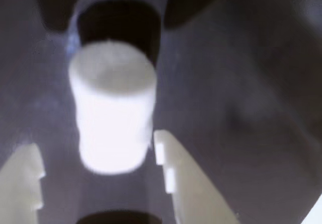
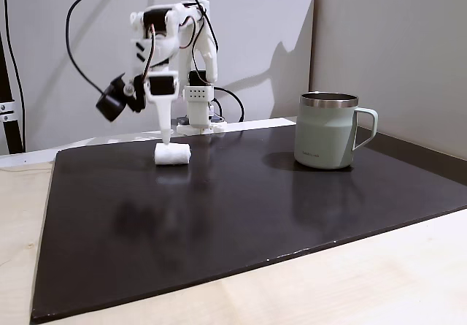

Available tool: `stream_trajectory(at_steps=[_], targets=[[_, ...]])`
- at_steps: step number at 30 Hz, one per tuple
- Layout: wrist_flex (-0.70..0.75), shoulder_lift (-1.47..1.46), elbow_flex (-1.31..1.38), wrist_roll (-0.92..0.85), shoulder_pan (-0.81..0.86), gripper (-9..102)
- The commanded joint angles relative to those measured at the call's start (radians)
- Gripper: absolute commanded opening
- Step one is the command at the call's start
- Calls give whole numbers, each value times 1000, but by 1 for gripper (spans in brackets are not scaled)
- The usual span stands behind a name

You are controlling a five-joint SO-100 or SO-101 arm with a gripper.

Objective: Grasp a gauze and put it in the cup.

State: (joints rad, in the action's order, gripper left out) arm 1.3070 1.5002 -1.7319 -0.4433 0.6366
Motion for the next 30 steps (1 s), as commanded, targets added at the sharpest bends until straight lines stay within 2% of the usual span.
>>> stream_trajectory(at_steps=[1, 16, 19, 25, 30], targets=[[-35, -57, 28, -8, 6, 25], [-101, -153, -6, 9, -78, 25], [-110, -143, -18, 5, -77, 20], [-120, -138, -21, 5, -58, 0], [-118, -115, -25, 3, -51, 0]])
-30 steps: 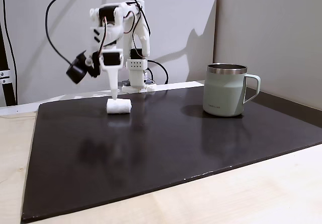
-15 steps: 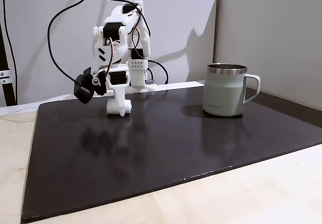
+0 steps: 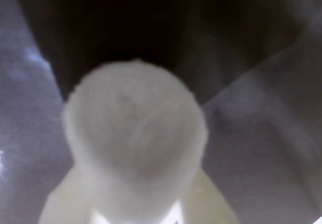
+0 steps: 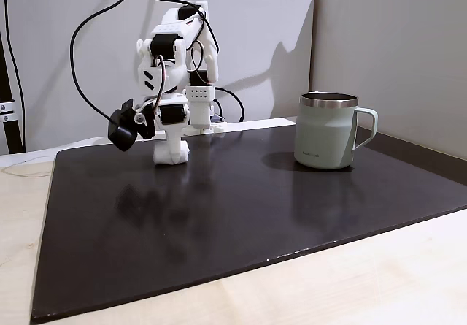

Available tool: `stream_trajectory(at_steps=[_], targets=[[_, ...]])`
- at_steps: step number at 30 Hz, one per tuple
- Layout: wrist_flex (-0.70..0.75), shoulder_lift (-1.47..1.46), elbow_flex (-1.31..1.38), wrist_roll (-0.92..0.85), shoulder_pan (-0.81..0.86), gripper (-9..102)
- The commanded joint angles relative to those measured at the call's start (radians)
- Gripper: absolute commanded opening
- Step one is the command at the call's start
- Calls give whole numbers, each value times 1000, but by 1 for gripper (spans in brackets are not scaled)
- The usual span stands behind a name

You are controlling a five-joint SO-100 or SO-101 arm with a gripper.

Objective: Grasp a gauze and put it in the cup.

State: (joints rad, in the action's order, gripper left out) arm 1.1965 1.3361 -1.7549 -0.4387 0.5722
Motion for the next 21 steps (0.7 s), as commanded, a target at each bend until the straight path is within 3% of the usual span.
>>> stream_trajectory(at_steps=[1, 12, 21], targets=[[-2, 61, -3, -2, 14, 0], [245, 449, 60, 118, -103, 0], [545, 589, 348, 235, -227, 0]])
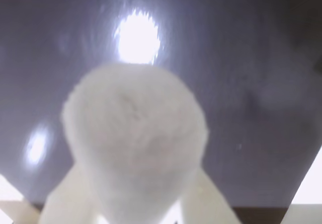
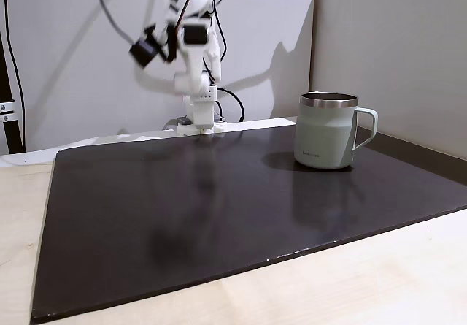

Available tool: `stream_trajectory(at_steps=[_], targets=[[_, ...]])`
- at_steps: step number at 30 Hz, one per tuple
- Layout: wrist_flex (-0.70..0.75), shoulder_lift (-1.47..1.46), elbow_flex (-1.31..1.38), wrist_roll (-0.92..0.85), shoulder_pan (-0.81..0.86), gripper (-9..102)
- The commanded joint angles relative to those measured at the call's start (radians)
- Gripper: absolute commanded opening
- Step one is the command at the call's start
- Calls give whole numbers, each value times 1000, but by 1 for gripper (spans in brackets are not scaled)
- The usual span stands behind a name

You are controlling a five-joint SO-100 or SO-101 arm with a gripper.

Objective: Grasp a gauze and put it in the cup.

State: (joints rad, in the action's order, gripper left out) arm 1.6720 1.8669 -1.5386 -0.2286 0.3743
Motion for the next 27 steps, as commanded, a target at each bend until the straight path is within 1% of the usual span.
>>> stream_trajectory(at_steps=[1, 7, 13, 20, 27], targets=[[89, 61, 156, 32, -41, 0], [115, 54, 190, 69, -95, 0], [123, -25, 339, 167, -256, 0], [124, -311, 611, 310, -391, 0], [126, -554, 871, 365, -476, 0]])
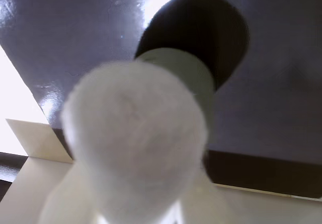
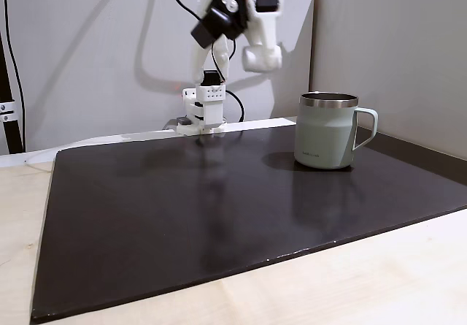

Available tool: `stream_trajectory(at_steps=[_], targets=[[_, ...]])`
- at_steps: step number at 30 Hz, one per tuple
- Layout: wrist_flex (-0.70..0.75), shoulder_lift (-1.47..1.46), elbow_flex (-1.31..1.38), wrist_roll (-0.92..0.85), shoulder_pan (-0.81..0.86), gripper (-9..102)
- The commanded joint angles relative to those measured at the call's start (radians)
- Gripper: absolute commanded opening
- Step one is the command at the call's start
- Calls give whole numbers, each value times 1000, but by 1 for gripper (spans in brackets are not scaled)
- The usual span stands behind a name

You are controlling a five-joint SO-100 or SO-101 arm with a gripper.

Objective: Grasp a gauze and put it in the cup.

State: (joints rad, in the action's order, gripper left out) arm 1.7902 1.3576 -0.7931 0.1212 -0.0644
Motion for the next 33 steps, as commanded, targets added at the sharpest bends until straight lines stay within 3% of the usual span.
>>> stream_trajectory(at_steps=[1, 18, 29, 33], targets=[[8, -71, 152, 20, -51, 0], [5, -350, 436, -26, -334, 0], [8, -365, 431, -34, -364, 0], [8, -350, 414, -31, -354, 17]])
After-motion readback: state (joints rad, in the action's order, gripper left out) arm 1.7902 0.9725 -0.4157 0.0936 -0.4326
